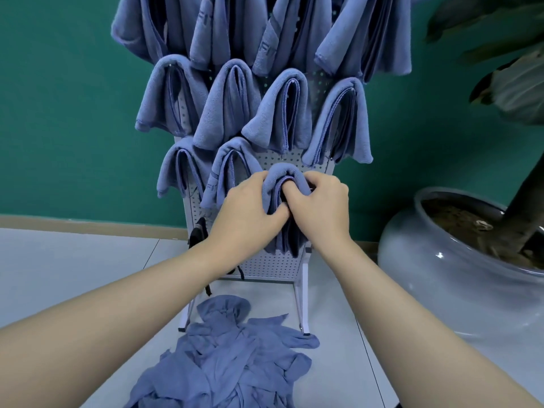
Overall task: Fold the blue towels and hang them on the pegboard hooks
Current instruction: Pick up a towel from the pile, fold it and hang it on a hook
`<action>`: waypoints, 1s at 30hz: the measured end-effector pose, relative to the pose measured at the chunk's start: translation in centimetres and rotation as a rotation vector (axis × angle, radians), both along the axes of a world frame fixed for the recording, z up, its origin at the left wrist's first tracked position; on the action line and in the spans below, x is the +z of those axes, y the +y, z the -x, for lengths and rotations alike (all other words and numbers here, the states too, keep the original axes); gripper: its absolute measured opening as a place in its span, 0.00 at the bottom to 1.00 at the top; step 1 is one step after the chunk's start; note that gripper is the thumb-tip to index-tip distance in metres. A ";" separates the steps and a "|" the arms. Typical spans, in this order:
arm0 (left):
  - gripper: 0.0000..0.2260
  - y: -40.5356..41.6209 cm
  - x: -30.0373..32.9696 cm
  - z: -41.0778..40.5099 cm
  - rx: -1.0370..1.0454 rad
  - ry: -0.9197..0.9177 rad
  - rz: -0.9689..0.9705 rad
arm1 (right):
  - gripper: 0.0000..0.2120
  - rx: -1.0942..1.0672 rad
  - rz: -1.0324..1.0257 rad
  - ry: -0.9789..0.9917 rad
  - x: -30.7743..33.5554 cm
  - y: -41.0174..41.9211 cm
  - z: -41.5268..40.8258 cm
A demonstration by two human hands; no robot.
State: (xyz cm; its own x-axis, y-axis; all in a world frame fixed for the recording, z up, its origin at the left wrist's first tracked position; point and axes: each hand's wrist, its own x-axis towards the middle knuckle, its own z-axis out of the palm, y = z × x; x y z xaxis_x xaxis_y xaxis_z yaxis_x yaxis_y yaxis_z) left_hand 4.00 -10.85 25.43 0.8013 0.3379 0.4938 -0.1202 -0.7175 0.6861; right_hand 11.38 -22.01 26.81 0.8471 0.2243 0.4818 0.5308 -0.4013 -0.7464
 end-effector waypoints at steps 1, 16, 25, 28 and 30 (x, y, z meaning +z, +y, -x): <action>0.07 0.0 0.1 -0.9 0.028 -0.014 0.010 | 0.21 -0.006 -0.012 0.005 0.1 0.0 -0.4; 0.12 2.7 2.3 -8.4 0.155 -0.195 0.036 | 0.11 0.085 -0.077 -0.092 0.9 2.0 -8.2; 0.12 3.5 -0.4 -13.0 0.214 -0.220 0.157 | 0.11 0.062 -0.049 -0.055 -1.8 4.6 -11.9; 0.19 4.3 -1.6 -13.9 0.240 -0.195 0.166 | 0.10 0.069 0.049 -0.081 -2.4 5.4 -13.4; 0.20 4.6 -2.4 -14.5 0.225 -0.174 0.166 | 0.11 0.061 0.083 -0.118 -2.8 5.7 -14.5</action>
